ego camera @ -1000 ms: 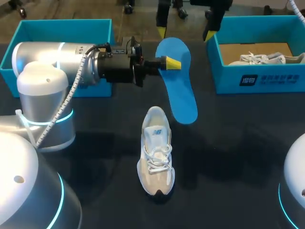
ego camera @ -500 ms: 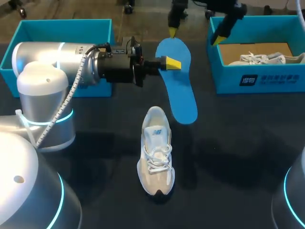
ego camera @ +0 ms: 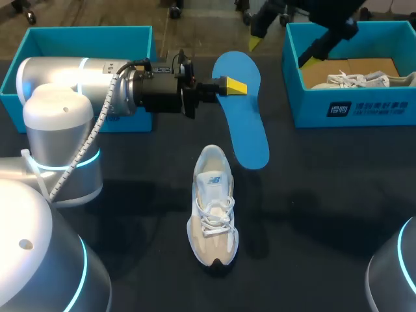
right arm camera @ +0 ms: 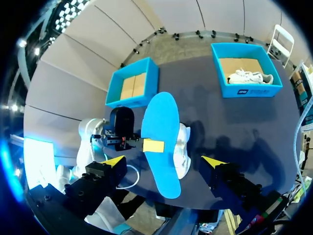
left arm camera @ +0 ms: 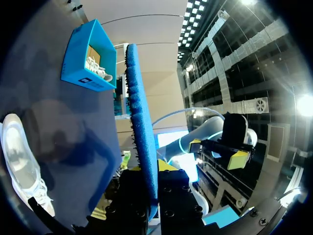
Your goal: Take the shoe out of the shoebox, open the shoe tongue, remove and reinsert the insole, then place the shoe into the shoebox
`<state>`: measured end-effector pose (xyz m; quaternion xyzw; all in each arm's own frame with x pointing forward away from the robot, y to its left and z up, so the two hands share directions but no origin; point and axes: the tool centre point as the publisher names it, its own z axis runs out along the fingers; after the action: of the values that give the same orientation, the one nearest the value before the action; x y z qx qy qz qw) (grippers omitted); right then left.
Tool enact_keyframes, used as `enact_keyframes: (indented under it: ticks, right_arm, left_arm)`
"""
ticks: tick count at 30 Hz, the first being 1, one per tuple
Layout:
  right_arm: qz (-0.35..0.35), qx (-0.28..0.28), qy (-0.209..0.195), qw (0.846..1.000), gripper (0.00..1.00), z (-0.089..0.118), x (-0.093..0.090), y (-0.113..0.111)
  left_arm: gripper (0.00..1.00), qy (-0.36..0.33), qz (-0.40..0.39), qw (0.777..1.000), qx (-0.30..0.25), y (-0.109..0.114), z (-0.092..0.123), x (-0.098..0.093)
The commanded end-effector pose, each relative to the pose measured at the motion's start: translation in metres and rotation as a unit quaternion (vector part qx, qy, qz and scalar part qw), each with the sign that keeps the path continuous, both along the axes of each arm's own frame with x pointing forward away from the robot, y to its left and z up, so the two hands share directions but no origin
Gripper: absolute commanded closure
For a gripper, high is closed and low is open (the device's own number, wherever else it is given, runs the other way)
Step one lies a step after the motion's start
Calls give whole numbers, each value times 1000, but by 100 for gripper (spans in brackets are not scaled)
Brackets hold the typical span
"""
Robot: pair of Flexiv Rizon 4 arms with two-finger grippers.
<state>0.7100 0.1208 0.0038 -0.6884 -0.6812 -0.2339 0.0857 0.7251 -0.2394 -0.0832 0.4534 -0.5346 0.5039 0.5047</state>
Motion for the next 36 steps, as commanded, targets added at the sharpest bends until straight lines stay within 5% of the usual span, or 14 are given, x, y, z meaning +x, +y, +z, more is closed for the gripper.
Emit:
enact_keyframes:
  ticks: [1,28,36]
  right_arm:
    - [27,148,-16,988,0,-8,-4,-10]
    - [13,278,-29,960,0,-30,-7,-38]
    - [12,345,-25,938,0,-40,-9,-43]
  left_arm:
    - [100,0,0,1000,-1,0,0,0]
    - [100,0,0,1000,-1,0,0,0]
    - [100,0,0,1000,-1,0,0,0]
